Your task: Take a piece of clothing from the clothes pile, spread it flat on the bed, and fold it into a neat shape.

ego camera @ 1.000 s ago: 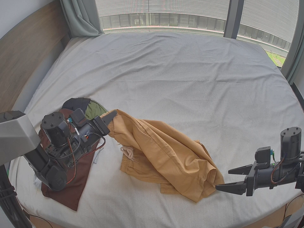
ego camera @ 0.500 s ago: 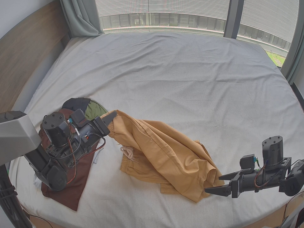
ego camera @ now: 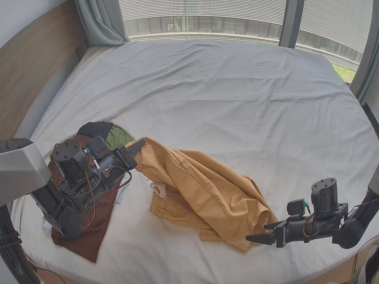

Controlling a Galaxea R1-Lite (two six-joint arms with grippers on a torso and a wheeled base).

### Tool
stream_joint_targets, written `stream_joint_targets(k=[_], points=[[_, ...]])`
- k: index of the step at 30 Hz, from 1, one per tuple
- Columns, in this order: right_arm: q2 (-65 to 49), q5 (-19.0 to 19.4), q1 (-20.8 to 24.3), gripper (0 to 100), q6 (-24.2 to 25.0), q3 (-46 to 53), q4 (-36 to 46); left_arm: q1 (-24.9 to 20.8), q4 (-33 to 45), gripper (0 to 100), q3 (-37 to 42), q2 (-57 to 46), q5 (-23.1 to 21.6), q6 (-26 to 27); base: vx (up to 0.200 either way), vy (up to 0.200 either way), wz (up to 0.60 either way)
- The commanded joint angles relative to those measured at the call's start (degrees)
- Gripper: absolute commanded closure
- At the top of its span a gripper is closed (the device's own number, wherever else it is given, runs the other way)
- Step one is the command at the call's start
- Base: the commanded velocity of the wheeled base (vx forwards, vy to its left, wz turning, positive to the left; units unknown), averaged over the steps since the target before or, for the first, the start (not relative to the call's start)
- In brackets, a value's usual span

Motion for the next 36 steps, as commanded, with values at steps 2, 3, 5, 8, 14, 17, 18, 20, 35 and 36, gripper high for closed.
stream_joint_targets(k=[2, 3, 5, 8, 14, 17, 18, 20, 35, 36], points=[[6.1, -0.1, 0.1, 0, 0.3, 0.2, -3.1, 0.0, -0.1, 100, 0.1, 0.0, 0.0, 0.0, 0.000, 0.000, 0.00], [7.0, -0.1, 0.0, 0, 0.3, 0.2, -4.0, 0.0, -0.1, 100, 0.1, 0.0, 0.0, 0.0, 0.000, 0.000, 0.00], [8.6, -0.1, -0.2, 0, 0.3, 0.2, -6.1, 0.0, -0.1, 100, 0.0, -0.1, 0.0, -0.1, 0.000, 0.000, 0.00], [10.7, 0.0, -0.3, 0, 0.4, 0.1, -9.0, 0.0, -0.1, 100, 0.0, -0.1, 0.0, -0.1, 0.000, 0.000, 0.00], [17.9, -0.1, 0.1, 0, 3.9, 0.8, -21.1, 0.0, -0.1, 100, 0.0, -0.2, 0.0, -0.1, 0.000, 0.000, 0.00], [21.9, -0.3, 0.1, 0, 4.6, 2.1, -29.4, 0.0, -0.1, 100, 0.0, -0.4, 0.0, -0.1, 0.000, 0.000, 0.00], [23.1, -0.4, 0.1, 0, 4.6, 2.2, -31.3, 0.1, -0.1, 100, 0.0, -0.4, 0.0, -0.1, 0.000, 0.000, 0.00], [24.7, -0.7, 0.1, 0, 4.6, 2.8, -33.9, 0.0, -0.1, 100, 0.0, -0.4, 0.0, -0.1, 0.000, 0.000, 0.00], [25.3, -0.9, 0.1, 0, 4.6, 0.3, -34.6, -0.3, -0.1, 100, 0.0, -0.5, 0.0, -0.1, 0.000, 0.000, 0.00], [25.3, -0.9, 0.1, 0, 4.6, 0.3, -34.6, -0.3, -0.1, 100, 0.1, -0.5, 0.0, -0.1, 0.000, 0.000, 0.00]])
